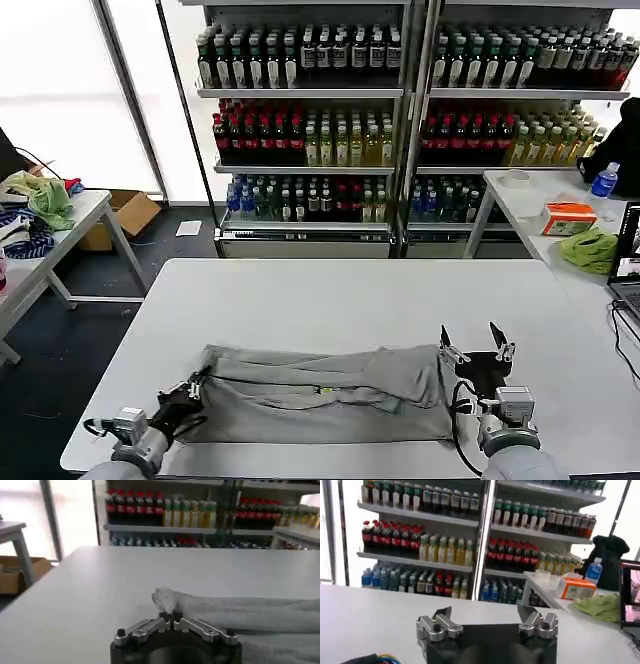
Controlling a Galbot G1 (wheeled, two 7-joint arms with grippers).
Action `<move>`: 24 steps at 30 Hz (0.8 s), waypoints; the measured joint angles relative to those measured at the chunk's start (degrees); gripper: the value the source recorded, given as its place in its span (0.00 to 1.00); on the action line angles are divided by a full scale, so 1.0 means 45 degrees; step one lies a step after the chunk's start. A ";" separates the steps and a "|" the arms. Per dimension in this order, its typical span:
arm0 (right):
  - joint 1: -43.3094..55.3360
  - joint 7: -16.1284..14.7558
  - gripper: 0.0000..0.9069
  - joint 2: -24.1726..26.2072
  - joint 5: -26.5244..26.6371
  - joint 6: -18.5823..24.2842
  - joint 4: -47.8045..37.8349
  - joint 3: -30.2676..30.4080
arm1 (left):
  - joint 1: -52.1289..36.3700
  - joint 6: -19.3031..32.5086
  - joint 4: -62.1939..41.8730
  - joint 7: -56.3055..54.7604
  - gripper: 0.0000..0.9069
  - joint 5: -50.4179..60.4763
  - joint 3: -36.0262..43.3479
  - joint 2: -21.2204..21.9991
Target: Fold and organize the clothes.
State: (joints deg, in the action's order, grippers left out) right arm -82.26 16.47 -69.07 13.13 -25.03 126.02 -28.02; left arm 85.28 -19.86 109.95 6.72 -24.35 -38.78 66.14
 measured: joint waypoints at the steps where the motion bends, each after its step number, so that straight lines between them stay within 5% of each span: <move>1: 0.0028 0.0002 1.00 -0.0001 0.0021 -0.0005 -0.0010 0.0005 | 0.0027 0.0016 -0.0043 0.0009 0.00 -0.0121 -0.0258 -0.0211; 14: 0.0060 0.0034 1.00 0.0029 0.0128 -0.0015 -0.0040 -0.0048 | -0.0172 -0.0013 -0.1796 0.0095 0.00 -0.1810 -0.3415 -0.3524; 24: -0.0088 0.0082 1.00 -0.0027 0.0121 0.0015 -0.0036 -0.0195 | -0.0349 -0.0121 -0.1772 -0.0096 0.00 -0.1839 -0.3799 -0.4021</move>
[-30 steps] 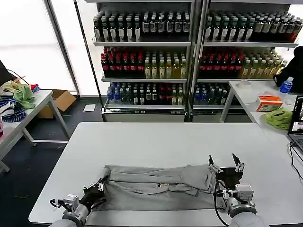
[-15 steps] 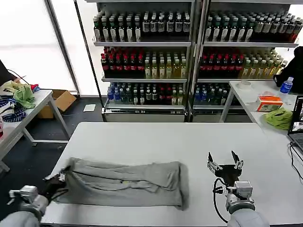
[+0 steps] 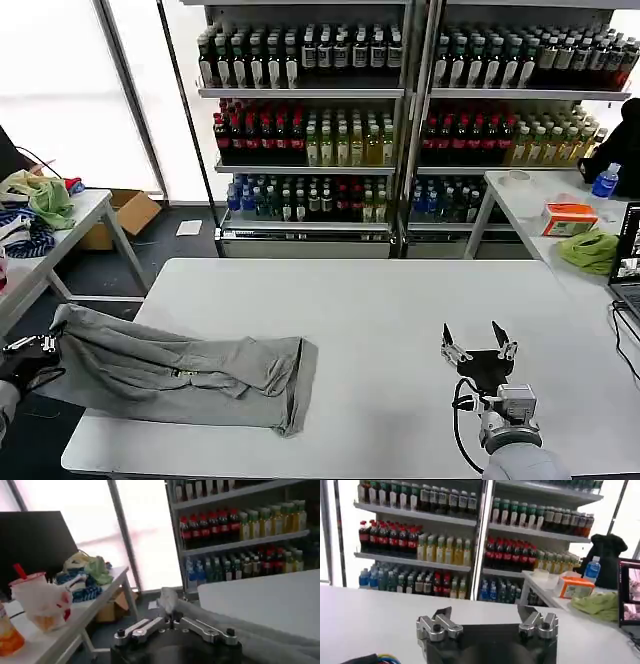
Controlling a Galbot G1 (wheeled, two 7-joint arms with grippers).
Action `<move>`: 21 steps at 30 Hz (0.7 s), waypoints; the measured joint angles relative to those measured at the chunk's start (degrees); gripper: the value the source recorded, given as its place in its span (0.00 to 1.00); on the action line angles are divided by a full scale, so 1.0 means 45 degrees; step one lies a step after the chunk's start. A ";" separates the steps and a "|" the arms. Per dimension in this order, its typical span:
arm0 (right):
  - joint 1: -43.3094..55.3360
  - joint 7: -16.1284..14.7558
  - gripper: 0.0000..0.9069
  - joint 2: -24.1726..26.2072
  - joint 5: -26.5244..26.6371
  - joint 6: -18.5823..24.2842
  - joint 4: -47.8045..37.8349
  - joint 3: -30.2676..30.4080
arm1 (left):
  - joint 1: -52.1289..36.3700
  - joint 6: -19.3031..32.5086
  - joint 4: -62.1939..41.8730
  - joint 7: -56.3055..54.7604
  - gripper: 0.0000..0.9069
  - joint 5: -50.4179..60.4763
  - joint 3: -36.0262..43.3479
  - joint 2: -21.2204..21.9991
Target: Fold and organize the clothes.
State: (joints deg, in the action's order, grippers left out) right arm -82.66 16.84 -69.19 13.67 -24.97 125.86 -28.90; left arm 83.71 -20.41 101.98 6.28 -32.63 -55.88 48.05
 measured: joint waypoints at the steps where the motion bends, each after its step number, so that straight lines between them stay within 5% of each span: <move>1: -0.0013 0.0012 1.00 -0.0013 -0.0006 0.0000 0.0020 -0.0027 | -0.0020 -0.0027 0.0157 -0.0039 0.00 0.0063 0.0098 0.0055; 21: -0.0735 0.0059 1.00 -0.0553 -0.0485 0.0003 0.0498 -0.0403 | -0.0641 -0.0806 0.3014 -0.1014 0.00 0.1186 0.4303 0.0973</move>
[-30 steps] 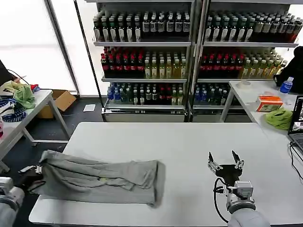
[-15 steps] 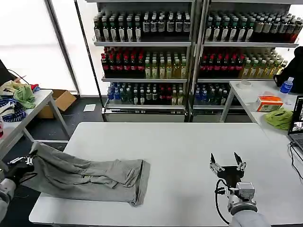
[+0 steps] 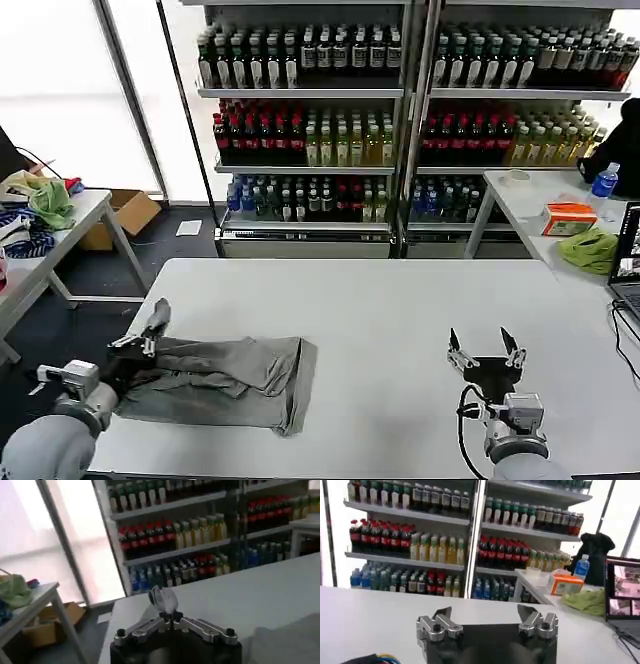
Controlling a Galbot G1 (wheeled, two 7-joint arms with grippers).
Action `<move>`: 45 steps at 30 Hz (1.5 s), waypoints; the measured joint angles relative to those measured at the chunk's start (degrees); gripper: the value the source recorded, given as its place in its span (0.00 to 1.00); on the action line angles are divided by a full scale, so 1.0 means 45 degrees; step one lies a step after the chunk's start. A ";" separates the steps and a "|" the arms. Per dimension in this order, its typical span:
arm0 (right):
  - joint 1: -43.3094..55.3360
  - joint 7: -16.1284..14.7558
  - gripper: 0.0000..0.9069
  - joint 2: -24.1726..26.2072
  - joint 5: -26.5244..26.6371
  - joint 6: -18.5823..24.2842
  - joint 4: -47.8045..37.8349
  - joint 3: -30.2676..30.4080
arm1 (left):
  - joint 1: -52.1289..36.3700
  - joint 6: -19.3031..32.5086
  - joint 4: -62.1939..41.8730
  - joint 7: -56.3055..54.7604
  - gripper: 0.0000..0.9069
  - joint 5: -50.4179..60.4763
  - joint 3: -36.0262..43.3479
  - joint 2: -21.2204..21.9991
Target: Fold and organize the clothes.
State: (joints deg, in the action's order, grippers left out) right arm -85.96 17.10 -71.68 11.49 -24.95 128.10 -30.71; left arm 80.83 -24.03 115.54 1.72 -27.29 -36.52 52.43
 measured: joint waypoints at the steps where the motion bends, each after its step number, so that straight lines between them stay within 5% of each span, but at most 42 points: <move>1: -0.0045 0.0008 1.00 -0.0043 -0.0033 0.0006 0.0025 -0.0016 | -0.0074 -0.0036 0.0031 -0.0026 0.00 0.0021 0.0222 0.0024; 16: -0.0399 0.0050 1.00 -0.0491 -0.0387 0.0035 0.0003 -0.0020 | -0.1270 -0.0449 0.0344 -0.0293 0.00 0.0056 0.2925 0.0355; 45: -0.0660 0.0052 1.00 -0.0818 -0.0636 0.0149 -0.0370 0.0111 | -0.1733 -0.0609 0.0529 0.0024 0.00 0.0428 0.4934 0.0674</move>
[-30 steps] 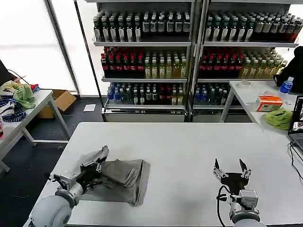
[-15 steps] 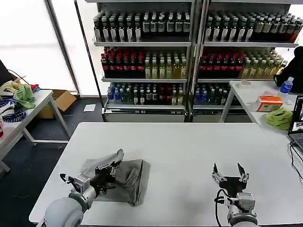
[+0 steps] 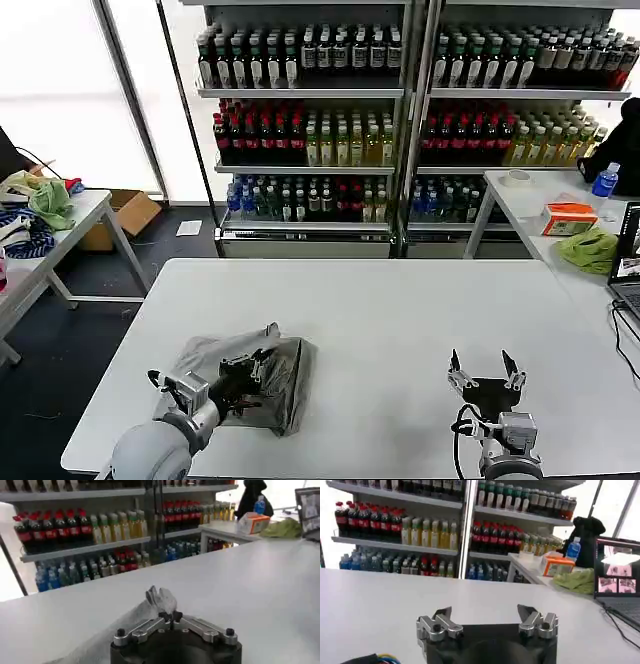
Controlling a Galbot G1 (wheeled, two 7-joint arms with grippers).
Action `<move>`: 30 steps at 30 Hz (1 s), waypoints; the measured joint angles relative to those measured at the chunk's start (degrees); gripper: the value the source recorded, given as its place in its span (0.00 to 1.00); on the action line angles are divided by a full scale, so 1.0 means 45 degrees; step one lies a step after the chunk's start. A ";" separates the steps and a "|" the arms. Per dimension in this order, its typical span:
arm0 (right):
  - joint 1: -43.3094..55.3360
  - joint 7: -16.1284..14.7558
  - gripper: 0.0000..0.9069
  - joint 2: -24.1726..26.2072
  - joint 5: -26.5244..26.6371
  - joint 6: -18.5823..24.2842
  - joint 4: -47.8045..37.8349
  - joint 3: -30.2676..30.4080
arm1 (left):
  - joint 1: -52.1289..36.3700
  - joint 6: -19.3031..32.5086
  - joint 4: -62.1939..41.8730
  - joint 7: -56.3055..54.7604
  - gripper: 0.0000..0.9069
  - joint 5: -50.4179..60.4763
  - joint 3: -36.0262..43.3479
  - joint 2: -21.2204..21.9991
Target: Fold and organize the clothes.
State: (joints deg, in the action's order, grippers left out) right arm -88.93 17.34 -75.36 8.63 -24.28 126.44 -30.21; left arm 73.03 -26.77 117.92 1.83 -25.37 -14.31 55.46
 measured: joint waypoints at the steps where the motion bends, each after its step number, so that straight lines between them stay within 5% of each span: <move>1: 0.0002 -0.0001 1.00 0.0000 0.0000 0.0000 -0.0010 0.0014 | -0.0023 0.0002 -0.0018 0.0001 0.00 0.0010 0.0018 0.0028; 13: -0.0069 0.0002 1.00 -0.0016 -0.0012 0.0027 0.0032 0.0081 | 0.0031 0.0045 -0.0226 0.0172 0.00 0.0165 0.0382 0.0430; 15: -0.0100 0.0002 1.00 -0.0017 -0.0038 0.0039 0.0051 0.0111 | 0.0039 0.0047 -0.0230 0.0185 0.16 0.0211 0.0405 0.0500; 18: -0.0147 0.0002 1.00 -0.0007 -0.0062 0.0069 0.0070 0.0139 | -0.0013 0.0107 -0.0320 0.0194 0.01 0.0214 0.0403 0.0644; 25: -0.0167 0.0009 1.00 -0.0002 -0.0070 0.0074 0.0123 0.0193 | -0.0196 0.0261 -0.0610 0.0140 0.01 0.0233 0.0422 0.0916; 26: -0.0160 0.0006 1.00 0.0002 -0.0070 0.0074 0.0134 0.0192 | -0.0228 0.0269 -0.0634 0.0116 0.72 0.0218 0.0420 0.0935; 27: -0.0143 0.0005 1.00 0.0012 -0.0070 0.0073 0.0134 0.0182 | -0.0262 0.0275 -0.0663 0.0096 1.00 0.0201 0.0427 0.0967; 30: -0.0110 -0.0007 1.00 0.0051 -0.0057 0.0076 0.0102 0.0176 | -0.0357 0.0319 -0.0753 0.0045 1.00 0.0091 0.0508 0.1086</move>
State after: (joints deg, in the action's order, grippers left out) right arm -89.42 17.30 -75.13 8.37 -23.94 126.89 -29.42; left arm 71.43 -25.34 114.54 2.03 -24.96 -12.02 60.35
